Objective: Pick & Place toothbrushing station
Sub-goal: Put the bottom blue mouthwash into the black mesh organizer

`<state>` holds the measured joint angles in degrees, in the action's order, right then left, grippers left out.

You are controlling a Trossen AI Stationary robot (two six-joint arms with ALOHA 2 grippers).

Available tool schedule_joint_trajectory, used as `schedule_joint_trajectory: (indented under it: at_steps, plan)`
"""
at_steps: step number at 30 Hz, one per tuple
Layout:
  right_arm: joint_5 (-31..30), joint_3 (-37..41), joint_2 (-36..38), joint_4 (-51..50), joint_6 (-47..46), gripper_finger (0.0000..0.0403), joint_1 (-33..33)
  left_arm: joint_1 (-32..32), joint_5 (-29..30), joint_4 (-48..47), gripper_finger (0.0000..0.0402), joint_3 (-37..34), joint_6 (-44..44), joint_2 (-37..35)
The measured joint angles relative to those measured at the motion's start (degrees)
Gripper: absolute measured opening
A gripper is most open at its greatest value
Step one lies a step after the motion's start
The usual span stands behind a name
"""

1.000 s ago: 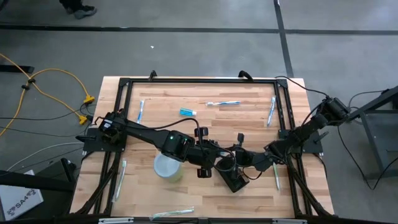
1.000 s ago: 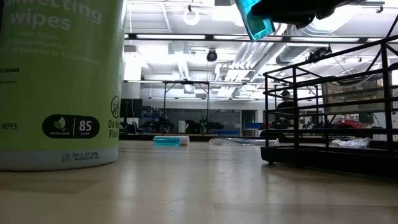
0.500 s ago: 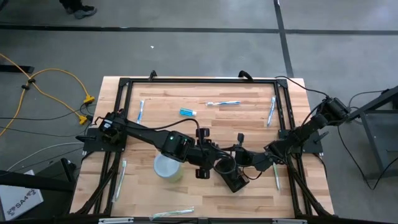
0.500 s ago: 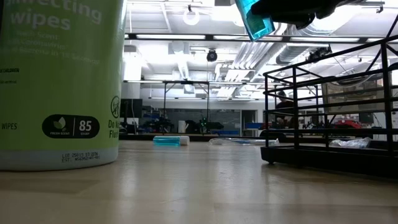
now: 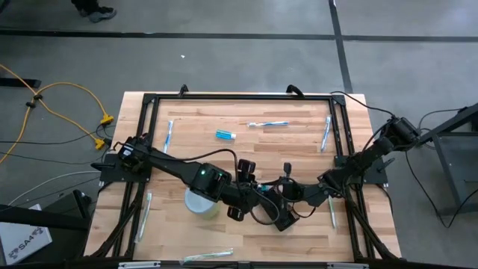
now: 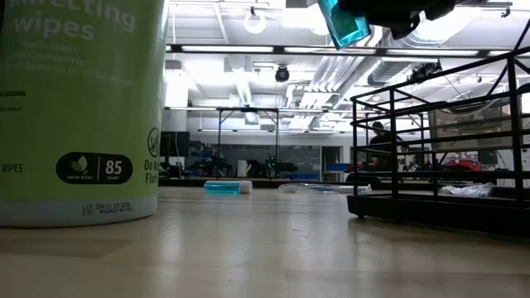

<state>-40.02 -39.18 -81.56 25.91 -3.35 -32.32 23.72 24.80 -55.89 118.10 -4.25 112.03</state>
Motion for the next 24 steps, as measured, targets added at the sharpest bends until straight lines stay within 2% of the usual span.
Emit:
schedule_joint_trajectory:
  at_steps: [24]
  plan:
    - [1.9, 0.0, 0.0, 0.4, -1.6, 0.0080, -2.6, 0.0, -0.3, -2.2, 0.0175, 0.0, 2.8, 0.0]
